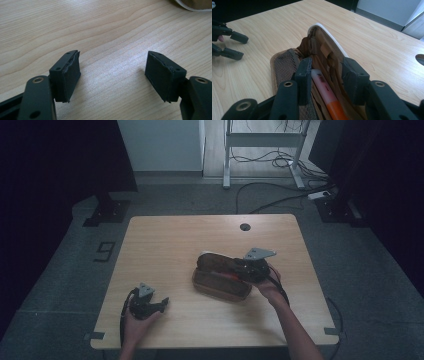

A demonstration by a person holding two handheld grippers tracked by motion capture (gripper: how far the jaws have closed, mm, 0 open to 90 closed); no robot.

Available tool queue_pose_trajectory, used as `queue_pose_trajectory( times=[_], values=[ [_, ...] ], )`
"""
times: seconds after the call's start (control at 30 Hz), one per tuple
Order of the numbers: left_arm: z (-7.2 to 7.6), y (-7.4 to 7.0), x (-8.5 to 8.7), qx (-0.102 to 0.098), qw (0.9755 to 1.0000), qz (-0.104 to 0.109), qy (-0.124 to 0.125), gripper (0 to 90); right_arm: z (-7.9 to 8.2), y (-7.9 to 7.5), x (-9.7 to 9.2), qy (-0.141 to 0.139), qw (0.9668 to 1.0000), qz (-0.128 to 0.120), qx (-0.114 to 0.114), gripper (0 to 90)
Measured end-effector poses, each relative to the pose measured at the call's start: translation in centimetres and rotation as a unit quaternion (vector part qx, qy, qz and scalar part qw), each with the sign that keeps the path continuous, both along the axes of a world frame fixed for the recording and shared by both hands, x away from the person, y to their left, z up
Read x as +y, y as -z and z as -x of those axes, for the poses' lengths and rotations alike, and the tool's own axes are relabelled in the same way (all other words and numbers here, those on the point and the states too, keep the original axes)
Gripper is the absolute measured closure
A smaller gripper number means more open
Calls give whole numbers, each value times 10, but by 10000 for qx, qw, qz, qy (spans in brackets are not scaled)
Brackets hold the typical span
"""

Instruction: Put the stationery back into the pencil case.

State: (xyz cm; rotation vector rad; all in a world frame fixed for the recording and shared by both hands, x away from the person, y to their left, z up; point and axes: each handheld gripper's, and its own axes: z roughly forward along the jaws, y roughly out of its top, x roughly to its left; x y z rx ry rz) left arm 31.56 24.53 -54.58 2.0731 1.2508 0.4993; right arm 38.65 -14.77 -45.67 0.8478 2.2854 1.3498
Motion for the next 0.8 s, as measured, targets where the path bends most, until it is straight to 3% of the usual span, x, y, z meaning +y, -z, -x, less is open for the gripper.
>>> queue_pose_trajectory(
  times=[0.47, 0.8],
  values=[
    [0, 0, 0, -5, 10000, 4, -7, 278, 4, 3, 2, -27, 9995, -266, 154, 486],
    [0, 0, 0, -2, 10000, -7, 0, 278, 11, 8, -3, 252, 9982, -533, 138, 428]
  ],
)
